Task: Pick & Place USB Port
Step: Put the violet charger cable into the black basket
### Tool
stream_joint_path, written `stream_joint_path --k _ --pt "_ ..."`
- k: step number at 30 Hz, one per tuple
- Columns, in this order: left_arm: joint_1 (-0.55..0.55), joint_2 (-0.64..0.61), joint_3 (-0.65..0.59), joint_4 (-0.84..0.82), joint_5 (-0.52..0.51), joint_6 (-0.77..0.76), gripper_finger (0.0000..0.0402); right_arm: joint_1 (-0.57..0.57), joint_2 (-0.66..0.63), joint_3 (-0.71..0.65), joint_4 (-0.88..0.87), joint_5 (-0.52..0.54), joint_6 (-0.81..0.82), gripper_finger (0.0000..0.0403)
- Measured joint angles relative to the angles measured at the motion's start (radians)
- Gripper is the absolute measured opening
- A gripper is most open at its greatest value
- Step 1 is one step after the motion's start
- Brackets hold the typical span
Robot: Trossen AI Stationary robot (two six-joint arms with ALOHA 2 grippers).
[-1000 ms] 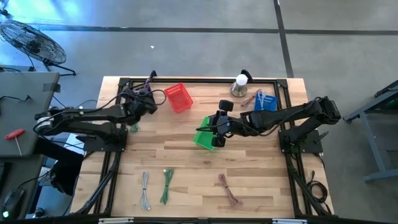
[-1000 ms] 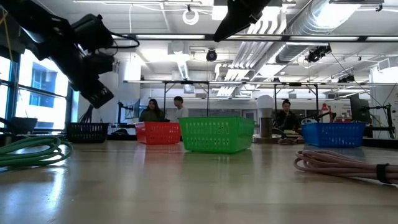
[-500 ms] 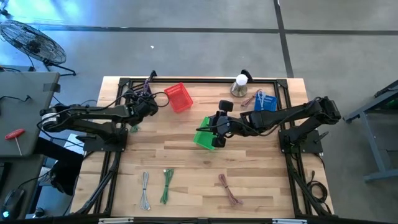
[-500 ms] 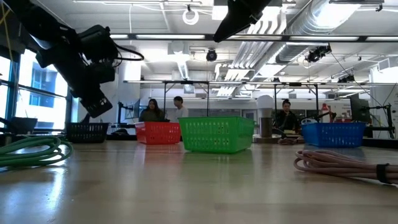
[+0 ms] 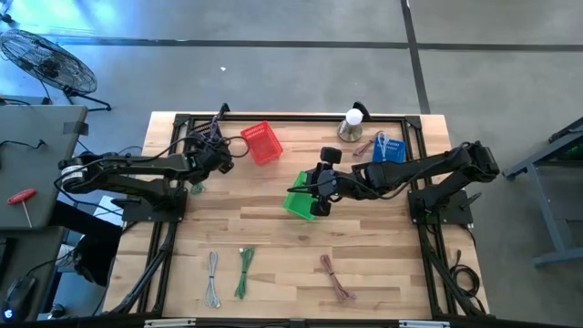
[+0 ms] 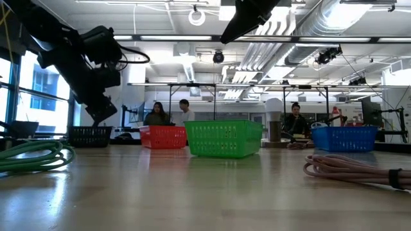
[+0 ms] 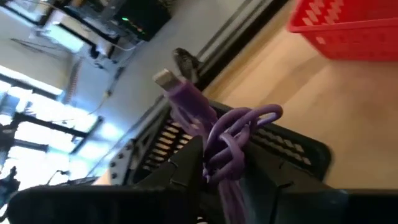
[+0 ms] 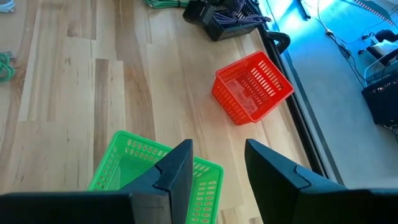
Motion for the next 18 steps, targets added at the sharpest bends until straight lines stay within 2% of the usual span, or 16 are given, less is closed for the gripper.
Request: stream_joint_path --k 11,18 --pt "0.000 0.000 0.000 -0.002 0.031 0.000 0.0091 0.000 0.000 0.000 0.000 0.001 0.000 0.0138" --pt "0.000 -0.042 0.018 -0.006 0.005 -0.007 0.0091 0.000 0.000 0.000 -0.011 0.001 0.000 0.0138"
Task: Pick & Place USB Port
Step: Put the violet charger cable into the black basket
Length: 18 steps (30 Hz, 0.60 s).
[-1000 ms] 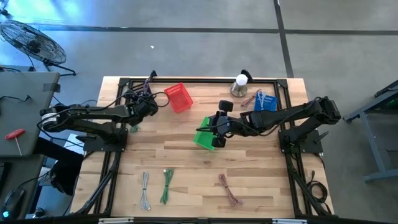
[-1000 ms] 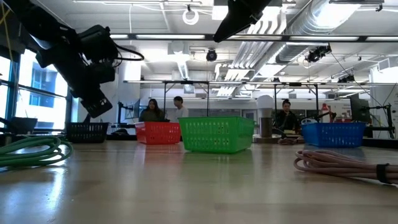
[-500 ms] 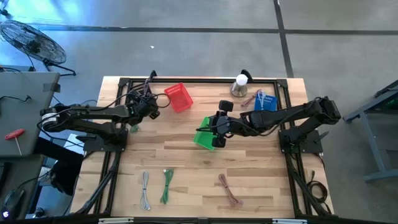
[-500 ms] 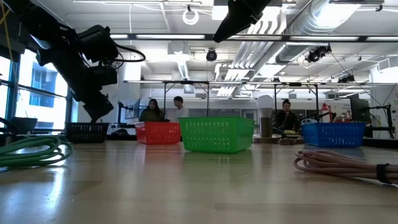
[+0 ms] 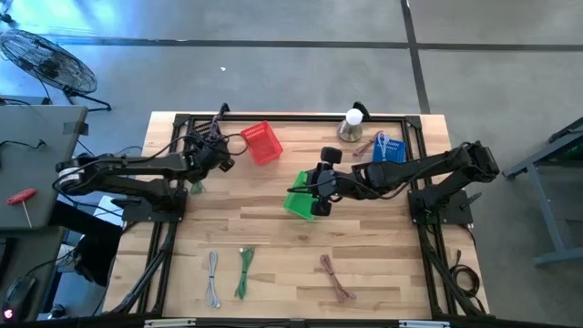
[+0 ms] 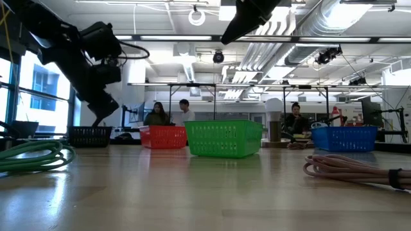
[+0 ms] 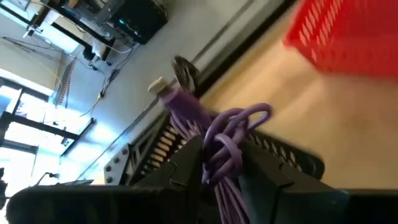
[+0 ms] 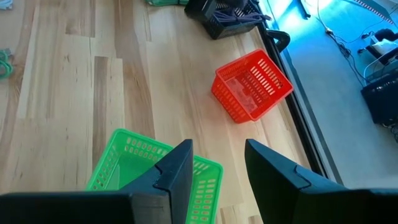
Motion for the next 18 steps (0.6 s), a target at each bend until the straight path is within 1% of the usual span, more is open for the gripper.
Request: stream_joint_path --k 6,9,13,16,18 --pt "0.000 -0.080 0.032 -0.024 0.026 0.008 0.0091 0.000 0.000 0.000 -0.023 0.000 0.007 0.0138" --pt "0.000 -0.100 0.032 -0.112 0.022 0.000 0.0091 0.000 0.000 0.000 -0.030 0.000 0.011 0.0138" --pt "0.000 -0.102 0.031 -0.254 0.002 -0.054 0.0091 0.000 0.000 -0.001 -0.033 0.000 0.011 0.0138" --pt "0.001 -0.098 0.020 -0.293 0.006 -0.097 0.0091 0.000 0.000 -0.001 -0.032 0.000 0.011 0.0138" --pt "0.001 -0.098 0.007 -0.290 0.012 -0.117 0.0091 0.000 0.000 -0.001 -0.032 -0.002 0.014 0.0138"
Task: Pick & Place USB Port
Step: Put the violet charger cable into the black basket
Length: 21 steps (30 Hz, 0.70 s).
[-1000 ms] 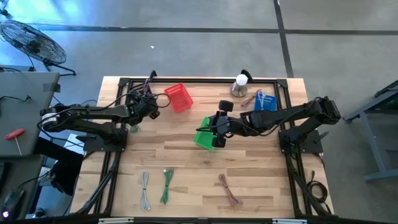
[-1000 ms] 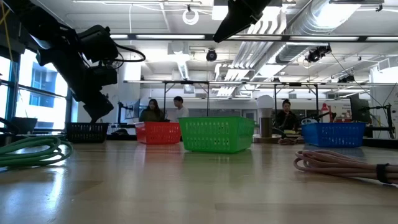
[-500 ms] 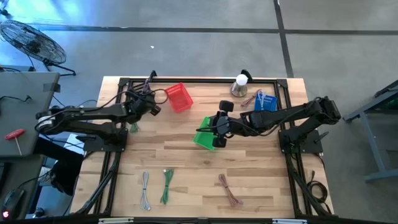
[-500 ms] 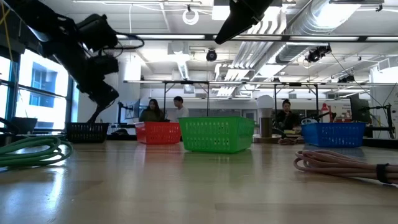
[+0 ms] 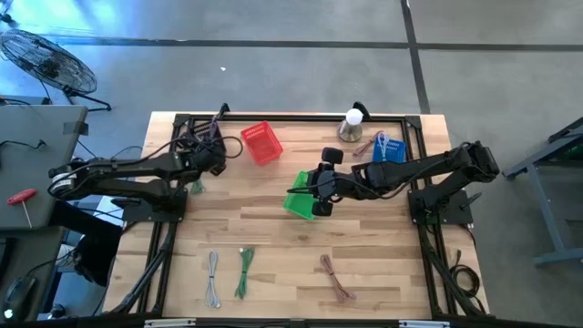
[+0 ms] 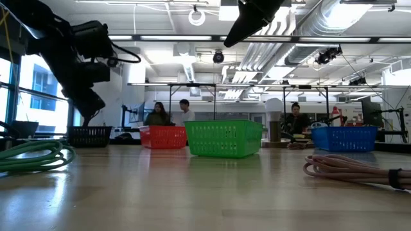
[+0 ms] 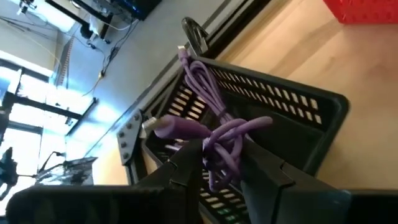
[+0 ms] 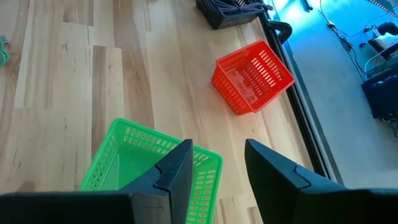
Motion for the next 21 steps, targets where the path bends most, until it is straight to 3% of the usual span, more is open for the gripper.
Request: stream_joint_path --k 9,21 --pt "0.000 0.000 -0.011 0.023 0.023 -0.019 0.0097 0.002 0.000 0.000 0.000 -0.018 0.014 0.0138" --pt "0.000 0.000 -0.009 0.028 0.009 -0.034 0.0196 0.002 0.000 0.000 -0.003 -0.020 0.013 0.0138"
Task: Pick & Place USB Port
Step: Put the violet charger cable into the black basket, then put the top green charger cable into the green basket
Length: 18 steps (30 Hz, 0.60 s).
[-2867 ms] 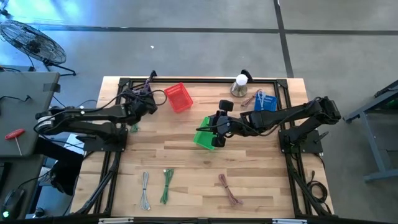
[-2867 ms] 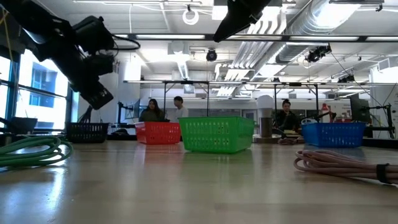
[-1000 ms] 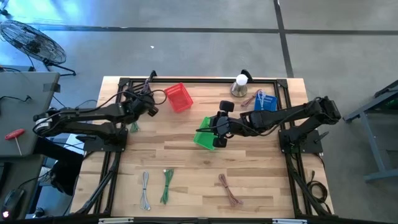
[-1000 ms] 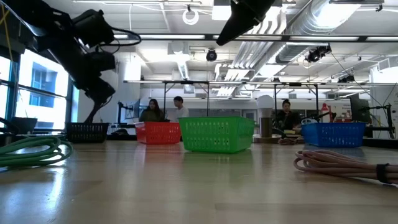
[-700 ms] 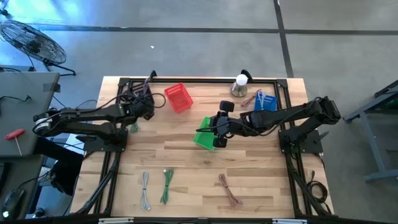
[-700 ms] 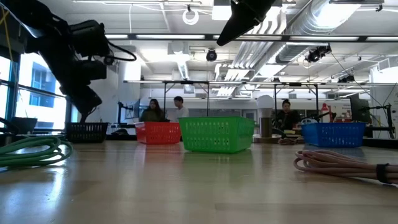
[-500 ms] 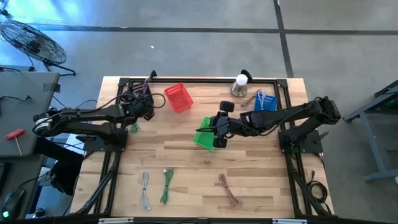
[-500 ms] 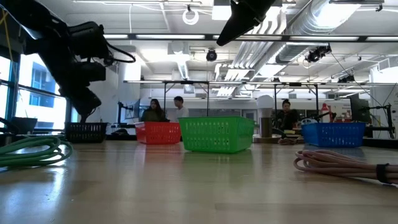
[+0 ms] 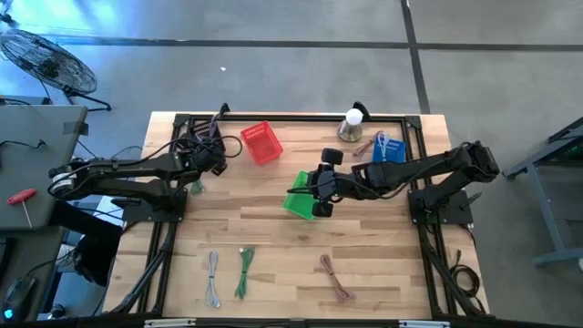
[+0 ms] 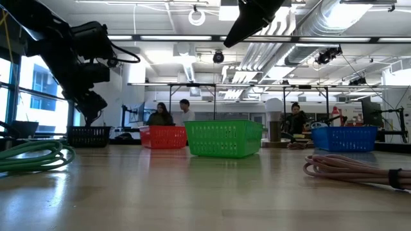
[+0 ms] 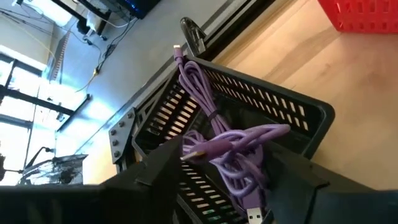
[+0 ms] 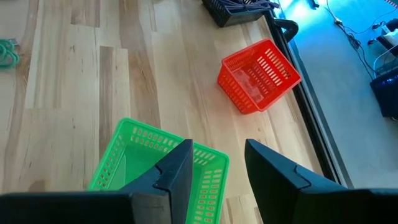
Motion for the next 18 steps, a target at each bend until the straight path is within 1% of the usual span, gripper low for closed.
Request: stream_joint_path --k 2,5,8,13,16,18 --pt "0.000 0.000 0.020 -0.005 0.032 -0.002 0.0203 0.000 0.000 0.000 -0.003 0.000 0.000 0.0138" --pt "0.000 0.000 0.071 -0.002 0.123 -0.003 0.0205 0.000 0.000 0.000 -0.011 0.000 0.000 0.0138" --pt "0.000 0.000 0.138 -0.035 0.218 -0.004 0.0205 0.000 0.000 0.000 -0.017 0.000 0.000 0.0138" --pt "0.000 0.000 0.234 -0.224 0.336 -0.008 0.0205 0.000 0.000 0.000 -0.028 0.000 0.000 0.0138" --pt "0.000 0.000 0.289 -0.389 0.472 -0.012 0.0205 0.000 0.000 0.000 -0.041 0.000 0.000 0.0138" --pt "-0.005 -0.005 0.298 -0.409 0.569 -0.002 0.0205 0.000 0.000 0.000 -0.045 0.000 0.000 0.0138"
